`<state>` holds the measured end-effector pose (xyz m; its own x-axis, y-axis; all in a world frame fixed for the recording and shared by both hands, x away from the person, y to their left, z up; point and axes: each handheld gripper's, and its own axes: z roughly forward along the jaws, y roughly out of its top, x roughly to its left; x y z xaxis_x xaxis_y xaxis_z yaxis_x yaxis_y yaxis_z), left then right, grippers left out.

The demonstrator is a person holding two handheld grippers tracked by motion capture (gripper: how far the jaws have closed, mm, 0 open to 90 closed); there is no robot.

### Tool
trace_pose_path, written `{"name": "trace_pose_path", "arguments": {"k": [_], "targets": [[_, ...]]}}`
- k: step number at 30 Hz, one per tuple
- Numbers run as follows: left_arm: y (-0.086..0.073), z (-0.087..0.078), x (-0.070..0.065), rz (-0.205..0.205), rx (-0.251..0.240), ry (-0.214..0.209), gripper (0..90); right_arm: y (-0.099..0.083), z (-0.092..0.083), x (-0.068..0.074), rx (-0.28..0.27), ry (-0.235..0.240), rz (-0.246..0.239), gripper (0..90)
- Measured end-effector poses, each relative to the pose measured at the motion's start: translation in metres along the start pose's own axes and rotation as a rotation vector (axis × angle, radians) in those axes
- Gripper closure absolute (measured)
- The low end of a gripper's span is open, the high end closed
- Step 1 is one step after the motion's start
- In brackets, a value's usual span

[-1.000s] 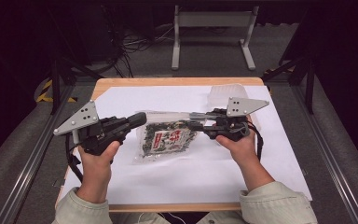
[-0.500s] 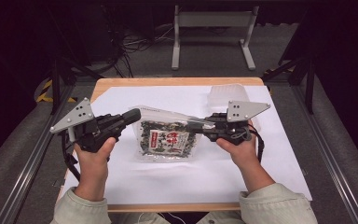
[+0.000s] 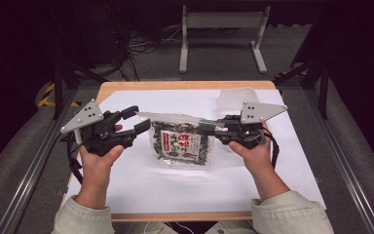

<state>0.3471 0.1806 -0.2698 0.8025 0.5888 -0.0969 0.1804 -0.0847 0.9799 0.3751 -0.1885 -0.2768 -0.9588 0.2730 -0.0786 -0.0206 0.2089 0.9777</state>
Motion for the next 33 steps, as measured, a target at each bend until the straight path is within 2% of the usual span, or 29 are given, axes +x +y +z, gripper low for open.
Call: {"name": "trace_pose_path", "arguments": {"k": [2,7,12,18,23,27,33], "targets": [[-0.001,0.001,0.001,0.014,0.019,0.017,31.7,0.002,-0.003,-0.002,-0.003,-0.011,0.007,78.4],[-0.005,0.003,0.001,0.045,0.074,0.053,28.4,0.006,-0.007,-0.004,-0.005,-0.028,0.013,78.4],[-0.014,0.004,0.005,0.040,0.108,0.064,25.2,0.012,-0.014,-0.010,-0.010,-0.058,0.026,78.4],[-0.026,0.004,0.011,0.027,0.143,0.062,23.4,0.018,-0.022,-0.016,-0.013,-0.091,0.038,78.4],[-0.039,0.007,0.018,0.025,0.157,0.027,22.4,0.022,-0.027,-0.021,-0.013,-0.119,0.042,78.4],[-0.050,0.011,0.024,0.018,0.170,0.022,22.4,0.025,-0.031,-0.026,-0.017,-0.138,0.048,78.4],[-0.066,0.013,0.035,-0.012,0.185,0.006,22.6,0.031,-0.040,-0.033,-0.028,-0.173,0.054,78.4]]}}
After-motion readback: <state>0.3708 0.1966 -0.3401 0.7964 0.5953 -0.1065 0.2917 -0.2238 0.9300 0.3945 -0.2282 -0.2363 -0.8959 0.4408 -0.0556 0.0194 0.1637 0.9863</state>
